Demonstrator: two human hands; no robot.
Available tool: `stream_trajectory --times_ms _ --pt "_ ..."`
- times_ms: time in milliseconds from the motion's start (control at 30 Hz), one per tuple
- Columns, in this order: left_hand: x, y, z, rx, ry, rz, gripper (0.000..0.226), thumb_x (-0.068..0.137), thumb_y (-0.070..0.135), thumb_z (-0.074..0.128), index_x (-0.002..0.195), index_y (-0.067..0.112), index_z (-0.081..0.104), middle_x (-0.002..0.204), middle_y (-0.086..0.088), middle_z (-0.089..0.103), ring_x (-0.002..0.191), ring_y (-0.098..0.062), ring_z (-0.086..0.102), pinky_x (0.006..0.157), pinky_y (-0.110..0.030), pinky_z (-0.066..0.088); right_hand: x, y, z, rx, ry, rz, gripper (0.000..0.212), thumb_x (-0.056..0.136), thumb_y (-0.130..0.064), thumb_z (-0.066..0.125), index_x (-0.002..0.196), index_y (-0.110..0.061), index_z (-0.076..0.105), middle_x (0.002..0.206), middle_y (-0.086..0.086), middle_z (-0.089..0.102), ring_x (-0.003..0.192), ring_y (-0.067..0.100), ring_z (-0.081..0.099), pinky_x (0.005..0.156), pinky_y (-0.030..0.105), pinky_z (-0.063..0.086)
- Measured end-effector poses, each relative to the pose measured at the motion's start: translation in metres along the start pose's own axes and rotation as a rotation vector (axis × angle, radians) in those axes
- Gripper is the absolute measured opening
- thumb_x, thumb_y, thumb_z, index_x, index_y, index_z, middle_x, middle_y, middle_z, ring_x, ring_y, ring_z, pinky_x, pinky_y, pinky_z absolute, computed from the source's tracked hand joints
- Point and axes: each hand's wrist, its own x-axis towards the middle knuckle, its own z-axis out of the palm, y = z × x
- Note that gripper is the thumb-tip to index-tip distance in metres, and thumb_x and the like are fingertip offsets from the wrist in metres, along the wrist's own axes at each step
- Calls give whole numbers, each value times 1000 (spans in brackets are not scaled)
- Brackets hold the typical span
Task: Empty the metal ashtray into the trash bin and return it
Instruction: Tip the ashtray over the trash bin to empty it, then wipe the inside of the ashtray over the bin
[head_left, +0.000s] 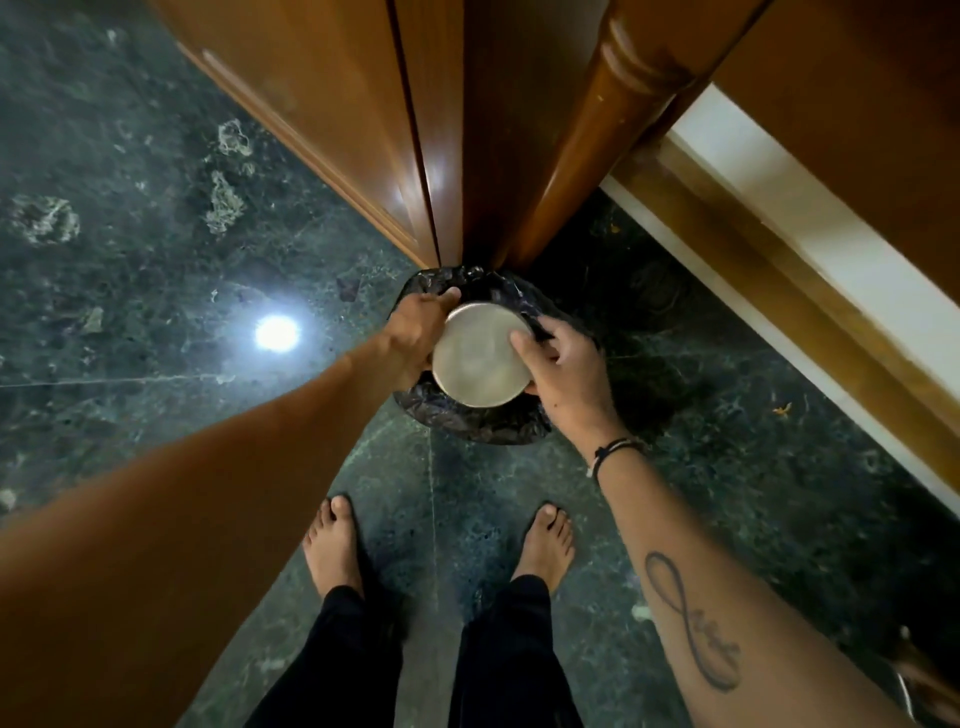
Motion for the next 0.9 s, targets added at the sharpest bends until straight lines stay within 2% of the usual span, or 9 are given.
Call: stream_trajectory --times_ms 67,100,167,233,333,433,567,700,900 --pt "-2 -7 4 -62 -1 -47 41 114 44 53 114 8 74 120 -30 78 108 -48 78 93 -58 67 -15 7 9 -186 125 -141 74 108 -38 65 171 -14 33 167 15 53 155 33 49 129 51 42" --pt "-3 -9 6 -99 1 -74 47 114 43 52 128 3 72 130 -31 76 118 -50 76 100 -61 65 -26 7 15 -329 215 -281 79 108 -35 62 174 -13 24 177 16 37 164 33 35 135 47 30" --pt "-5 -12 7 -189 -3 -116 51 115 44 50 136 2 69 121 -25 80 106 -43 81 83 -50 69 -44 10 25 -625 374 -614 87 104 -25 56 175 -6 10 184 19 10 172 34 10 140 46 12" --pt "-7 -10 9 -254 -19 -153 46 116 43 47 134 6 68 107 -17 81 86 -33 84 70 -40 67 -56 19 33 -776 367 -812 92 99 -19 54 173 -2 4 183 19 0 173 34 2 141 50 7" --pt "-9 -8 11 -258 29 -170 50 117 39 46 149 7 66 130 -22 77 118 -42 77 90 -49 64 -61 37 39 -1029 110 -730 106 94 -27 63 174 -2 -3 183 20 -8 172 35 -3 141 51 8" --pt "-8 -7 12 -221 19 -172 52 117 39 44 146 3 68 139 -24 75 126 -43 74 107 -53 62 -59 39 45 -1015 165 -728 106 92 -29 63 174 0 2 183 22 -6 172 37 0 141 52 11" --pt "-9 -6 11 -201 50 -161 48 117 37 45 135 2 72 127 -23 79 105 -34 77 91 -45 64 -55 35 48 -1040 150 -768 103 95 -23 65 174 1 4 184 22 -2 173 35 2 141 50 13" --pt "-12 -4 12 -266 18 -201 53 118 37 40 144 1 69 142 -23 75 130 -39 74 117 -52 58 -54 30 48 -1021 179 -816 103 95 -23 64 173 2 2 183 23 -1 172 36 3 141 50 13" --pt "-24 1 11 -287 23 -217 53 119 36 38 145 1 68 142 -24 75 125 -39 75 108 -51 63 -56 33 51 -1027 163 -803 101 97 -23 64 173 2 3 184 24 -2 173 36 1 141 50 13"
